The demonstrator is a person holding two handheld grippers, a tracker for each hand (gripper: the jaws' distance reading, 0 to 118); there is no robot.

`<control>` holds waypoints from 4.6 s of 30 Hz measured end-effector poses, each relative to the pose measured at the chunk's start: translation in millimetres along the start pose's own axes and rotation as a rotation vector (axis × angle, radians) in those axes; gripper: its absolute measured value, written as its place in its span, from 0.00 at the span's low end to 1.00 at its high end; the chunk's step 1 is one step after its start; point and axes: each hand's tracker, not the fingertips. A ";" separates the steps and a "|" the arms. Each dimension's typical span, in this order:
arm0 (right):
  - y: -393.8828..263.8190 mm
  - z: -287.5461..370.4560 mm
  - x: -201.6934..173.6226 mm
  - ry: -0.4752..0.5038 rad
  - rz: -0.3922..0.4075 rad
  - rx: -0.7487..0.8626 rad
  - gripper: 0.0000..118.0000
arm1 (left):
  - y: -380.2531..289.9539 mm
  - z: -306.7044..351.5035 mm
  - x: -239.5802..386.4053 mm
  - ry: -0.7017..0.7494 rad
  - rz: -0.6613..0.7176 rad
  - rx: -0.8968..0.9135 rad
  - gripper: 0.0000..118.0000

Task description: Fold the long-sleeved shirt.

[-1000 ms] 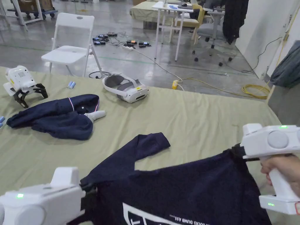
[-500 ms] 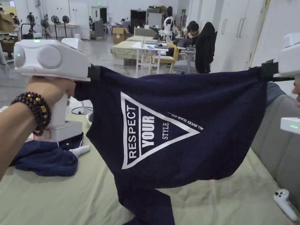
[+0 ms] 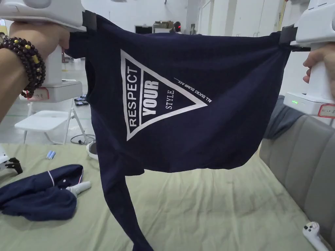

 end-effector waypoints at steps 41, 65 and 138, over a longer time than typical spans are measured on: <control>-496.7 228.5 46.7 0.114 0.015 -0.960 1.00 | -498.3 235.3 -9.8 0.035 0.150 -0.723 0.90; -442.0 130.8 -5.8 0.225 0.081 -0.889 0.03 | -524.8 181.7 -16.5 0.065 0.208 -0.779 0.31; -216.0 -59.0 36.2 -0.058 -0.021 -0.419 0.07 | -230.9 -56.3 -41.3 0.079 0.214 -0.366 0.08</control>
